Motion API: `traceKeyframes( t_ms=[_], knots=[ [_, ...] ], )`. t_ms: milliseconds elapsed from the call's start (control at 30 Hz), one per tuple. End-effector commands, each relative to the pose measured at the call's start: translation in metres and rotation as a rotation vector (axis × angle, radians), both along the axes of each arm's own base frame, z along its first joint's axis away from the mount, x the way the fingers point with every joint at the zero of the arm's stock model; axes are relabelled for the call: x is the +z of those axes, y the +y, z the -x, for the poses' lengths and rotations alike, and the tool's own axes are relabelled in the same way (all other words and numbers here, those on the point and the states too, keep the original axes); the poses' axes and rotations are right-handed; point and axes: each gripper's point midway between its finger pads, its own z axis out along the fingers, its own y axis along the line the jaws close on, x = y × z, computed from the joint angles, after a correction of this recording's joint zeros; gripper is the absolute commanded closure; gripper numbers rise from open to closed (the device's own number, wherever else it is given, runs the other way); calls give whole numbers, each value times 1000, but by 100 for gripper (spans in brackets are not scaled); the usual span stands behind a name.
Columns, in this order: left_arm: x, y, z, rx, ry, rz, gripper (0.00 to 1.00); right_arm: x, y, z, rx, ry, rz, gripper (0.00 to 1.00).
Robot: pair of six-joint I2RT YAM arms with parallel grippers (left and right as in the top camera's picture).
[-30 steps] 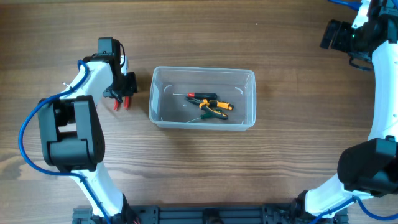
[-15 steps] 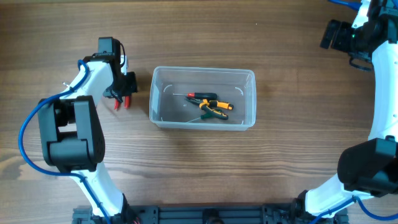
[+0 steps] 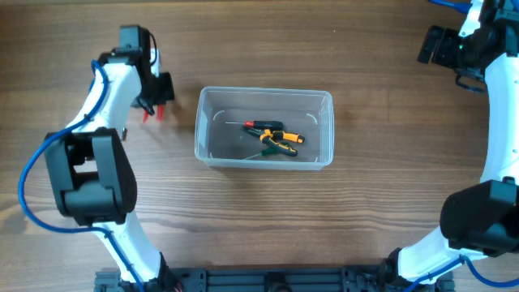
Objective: Pack container
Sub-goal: 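Lift the red snips and carry them over the container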
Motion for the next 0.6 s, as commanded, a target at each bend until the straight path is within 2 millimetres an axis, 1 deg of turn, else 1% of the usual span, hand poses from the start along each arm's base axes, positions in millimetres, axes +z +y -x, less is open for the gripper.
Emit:
traceKeyframes(
  t_ms=[0, 67, 200, 267, 333, 367, 467, 567],
  knots=[
    [76, 5, -24, 2, -179, -27, 96, 16, 3, -1, -3, -43, -3, 0],
    [93, 5, -26, 1, -218, -29, 96, 16, 3, -1, -2, -43, -3, 0],
    [138, 5, -27, 2, -325, -31, 96, 16, 3, -1, -3, -43, -3, 0],
    [160, 2, -26, -4, -378, -24, 96, 16, 3, -1, -3, -43, -3, 0],
    [177, -3, -22, -16, -417, -10, 96, 16, 3, -1, -2, -43, -3, 0],
    [185, -7, -19, -30, -434, -1, 96, 16, 3, -1, -3, -43, -3, 0],
    [205, -33, -9, -155, -471, 30, 96, 16, 3, -1, -2, -43, -3, 0],
    [223, -73, 3, -318, -510, 60, 96, 16, 3, -1, -3, -43, -3, 0]
  ],
)
